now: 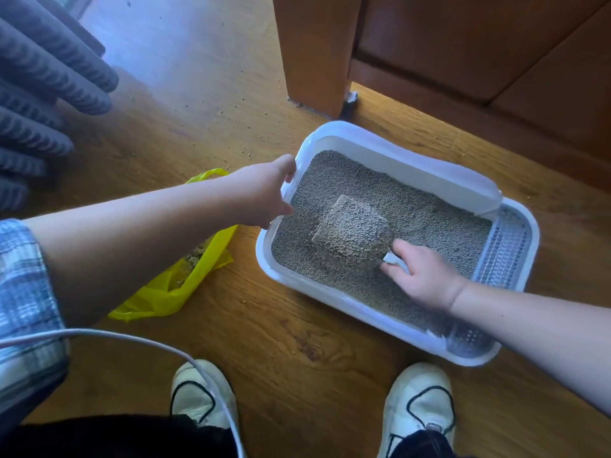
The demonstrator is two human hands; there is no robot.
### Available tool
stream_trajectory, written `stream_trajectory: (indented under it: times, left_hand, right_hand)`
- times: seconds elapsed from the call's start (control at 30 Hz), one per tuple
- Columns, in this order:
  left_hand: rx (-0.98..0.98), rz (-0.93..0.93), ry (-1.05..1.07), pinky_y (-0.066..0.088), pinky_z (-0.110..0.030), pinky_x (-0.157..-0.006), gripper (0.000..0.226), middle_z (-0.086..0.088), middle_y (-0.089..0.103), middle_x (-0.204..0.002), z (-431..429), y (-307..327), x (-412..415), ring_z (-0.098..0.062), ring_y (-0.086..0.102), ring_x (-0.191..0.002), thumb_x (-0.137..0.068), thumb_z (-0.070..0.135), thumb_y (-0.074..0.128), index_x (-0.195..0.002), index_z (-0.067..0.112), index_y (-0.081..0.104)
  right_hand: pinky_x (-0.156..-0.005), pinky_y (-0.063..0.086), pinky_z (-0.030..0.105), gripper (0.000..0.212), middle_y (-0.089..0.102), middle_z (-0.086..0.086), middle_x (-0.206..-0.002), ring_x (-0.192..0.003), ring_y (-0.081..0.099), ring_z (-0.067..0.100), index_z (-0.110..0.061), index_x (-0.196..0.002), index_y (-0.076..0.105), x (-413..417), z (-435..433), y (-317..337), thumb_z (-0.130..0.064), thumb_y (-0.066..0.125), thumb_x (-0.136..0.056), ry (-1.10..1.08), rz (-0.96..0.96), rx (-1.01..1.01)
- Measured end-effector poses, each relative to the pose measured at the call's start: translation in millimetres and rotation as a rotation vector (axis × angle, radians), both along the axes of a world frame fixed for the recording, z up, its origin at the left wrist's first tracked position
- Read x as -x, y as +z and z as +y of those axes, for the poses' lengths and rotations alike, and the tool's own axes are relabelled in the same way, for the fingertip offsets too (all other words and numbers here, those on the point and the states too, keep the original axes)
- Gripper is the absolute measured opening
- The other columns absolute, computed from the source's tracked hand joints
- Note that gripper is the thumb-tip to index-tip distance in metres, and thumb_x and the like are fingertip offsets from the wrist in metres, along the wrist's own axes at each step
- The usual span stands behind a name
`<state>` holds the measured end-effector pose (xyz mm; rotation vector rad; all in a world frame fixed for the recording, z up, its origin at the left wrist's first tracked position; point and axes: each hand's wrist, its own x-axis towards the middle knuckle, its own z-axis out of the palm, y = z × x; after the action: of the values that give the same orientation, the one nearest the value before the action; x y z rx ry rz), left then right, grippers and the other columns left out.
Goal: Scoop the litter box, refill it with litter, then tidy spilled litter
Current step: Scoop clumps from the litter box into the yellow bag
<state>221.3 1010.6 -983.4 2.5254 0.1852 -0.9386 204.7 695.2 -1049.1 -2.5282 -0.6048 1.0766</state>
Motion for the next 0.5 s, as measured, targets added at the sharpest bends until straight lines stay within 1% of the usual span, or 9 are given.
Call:
stream_trajectory:
  times: [0.1, 0.2, 0.3, 0.37, 0.5]
  left_hand:
    - [0.001, 0.003, -0.003, 0.059, -0.046, -0.065, 0.039, -0.008, 0.073, -0.088, 0.0, -0.9, -1.4, -0.023, 0.071, -0.057, -0.088, 0.023, 0.071, -0.107, 0.024, 0.036]
    - [-0.010, 0.007, -0.003, 0.059, -0.046, -0.066, 0.039, -0.009, 0.072, -0.089, -0.3, -1.2, -1.9, -0.024, 0.071, -0.057, -0.088, 0.023, 0.071, -0.106, 0.023, 0.036]
    - [0.000, 0.001, 0.016, 0.060, -0.047, -0.064, 0.038, -0.009, 0.072, -0.090, 0.1, -2.1, -0.8, -0.024, 0.071, -0.056, -0.088, 0.023, 0.071, -0.106, 0.025, 0.037]
    - [0.000, 0.000, 0.022, 0.060, -0.048, -0.063, 0.038, -0.009, 0.071, -0.091, 0.6, -2.2, 0.1, -0.024, 0.071, -0.056, -0.088, 0.023, 0.071, -0.106, 0.025, 0.037]
    - [0.004, -0.007, 0.021, 0.060, -0.048, -0.061, 0.038, -0.010, 0.071, -0.090, 1.2, -2.3, 0.4, -0.024, 0.071, -0.055, -0.088, 0.023, 0.071, -0.106, 0.025, 0.037]
  right_hand:
    - [-0.061, 0.041, 0.038, 0.035, 0.053, -0.001, -0.069, -0.066, 0.053, 0.023, -0.023, -0.076, 0.034, -1.8, -3.4, 2.7, -0.045, 0.050, -0.098, -0.008, -0.016, 0.010]
    - [-0.059, 0.039, 0.036, 0.035, 0.053, -0.001, -0.068, -0.065, 0.053, 0.020, -0.022, -0.076, 0.037, -7.8, -3.7, 3.9, -0.044, 0.052, -0.098, -0.043, -0.019, 0.021]
    - [-0.064, 0.045, 0.037, 0.029, 0.058, 0.001, -0.074, -0.069, 0.056, 0.022, -0.021, -0.081, 0.044, -13.8, -3.7, 6.7, -0.043, 0.054, -0.098, -0.032, 0.000, 0.024]
    - [-0.065, 0.046, 0.038, 0.029, 0.058, 0.001, -0.073, -0.068, 0.056, 0.021, -0.021, -0.080, 0.045, -15.6, -4.5, 7.8, -0.042, 0.054, -0.098, -0.054, 0.005, 0.008]
    - [-0.068, 0.050, 0.041, 0.030, 0.057, -0.001, -0.073, -0.068, 0.056, 0.020, -0.021, -0.080, 0.045, -17.2, -4.4, 10.1, -0.044, 0.053, -0.098, -0.020, -0.016, 0.022]
